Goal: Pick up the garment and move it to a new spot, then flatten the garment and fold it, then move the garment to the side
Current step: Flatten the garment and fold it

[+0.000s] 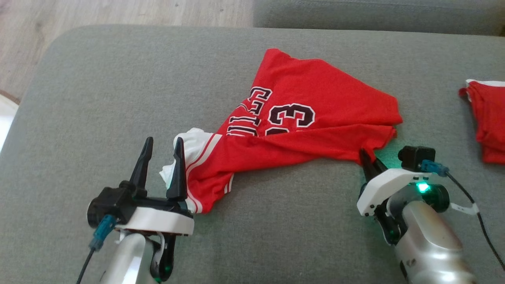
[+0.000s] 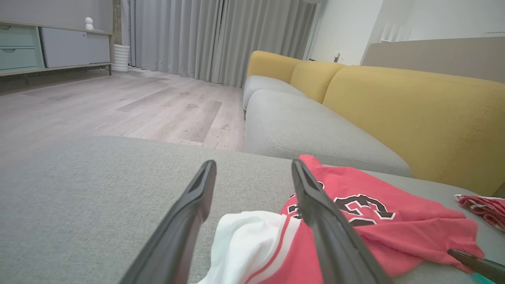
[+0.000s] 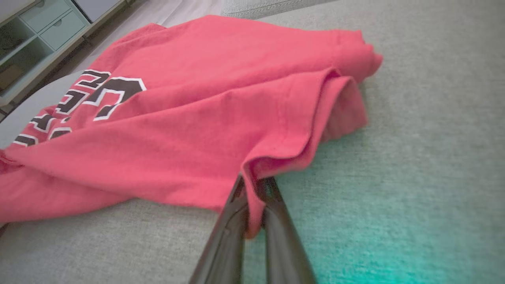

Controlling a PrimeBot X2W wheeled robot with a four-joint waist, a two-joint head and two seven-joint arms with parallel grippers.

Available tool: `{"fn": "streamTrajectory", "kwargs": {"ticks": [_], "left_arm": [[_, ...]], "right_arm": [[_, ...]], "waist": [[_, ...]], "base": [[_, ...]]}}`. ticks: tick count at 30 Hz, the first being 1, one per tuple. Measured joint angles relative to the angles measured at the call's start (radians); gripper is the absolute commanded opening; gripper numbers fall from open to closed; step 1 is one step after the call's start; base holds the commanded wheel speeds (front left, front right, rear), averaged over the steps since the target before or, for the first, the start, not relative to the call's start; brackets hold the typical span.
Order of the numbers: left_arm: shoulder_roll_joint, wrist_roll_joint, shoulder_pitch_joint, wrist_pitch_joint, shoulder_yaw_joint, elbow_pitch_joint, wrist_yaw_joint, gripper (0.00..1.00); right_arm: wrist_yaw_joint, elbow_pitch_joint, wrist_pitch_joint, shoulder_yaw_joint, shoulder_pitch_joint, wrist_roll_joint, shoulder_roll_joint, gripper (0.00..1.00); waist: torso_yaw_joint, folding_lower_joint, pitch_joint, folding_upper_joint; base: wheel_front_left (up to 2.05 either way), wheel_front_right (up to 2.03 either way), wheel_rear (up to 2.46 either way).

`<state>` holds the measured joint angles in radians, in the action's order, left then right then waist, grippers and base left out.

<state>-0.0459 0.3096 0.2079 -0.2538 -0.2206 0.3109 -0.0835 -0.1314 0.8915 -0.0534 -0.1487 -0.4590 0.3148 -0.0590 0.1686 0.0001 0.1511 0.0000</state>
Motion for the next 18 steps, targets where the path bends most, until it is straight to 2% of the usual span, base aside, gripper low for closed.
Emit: {"fn": "streamTrajectory", "kwargs": {"ticks": [4,11,14,18], "left_arm": [[0.000,-0.001,0.000,0.000,0.007,0.001,0.001,1.00],[0.000,-0.001,-0.006,0.000,0.026,-0.008,0.004,1.00],[0.000,-0.001,-0.011,0.000,0.030,-0.011,0.004,1.00],[0.000,-0.001,-0.011,0.000,0.030,-0.012,0.004,1.00]], "right_arm": [[0.000,0.027,-0.040,0.033,-0.002,-0.035,0.004,0.00],[0.000,-0.013,-0.067,0.296,0.039,-0.198,-0.020,0.00],[0.000,-0.069,-0.026,0.403,0.100,-0.264,-0.041,0.00],[0.000,-0.156,0.056,0.515,0.175,-0.336,-0.028,0.00]], "waist": [[-0.022,0.0000,-0.012,0.0000],[-0.080,-0.0001,-0.048,0.0000],[-0.102,-0.0001,-0.060,0.0000],[-0.121,-0.0002,-0.073,0.0000]], "base": [[0.00,0.00,0.00],[0.00,0.00,0.00],[0.00,0.00,0.00],[0.00,0.00,0.00]]}}
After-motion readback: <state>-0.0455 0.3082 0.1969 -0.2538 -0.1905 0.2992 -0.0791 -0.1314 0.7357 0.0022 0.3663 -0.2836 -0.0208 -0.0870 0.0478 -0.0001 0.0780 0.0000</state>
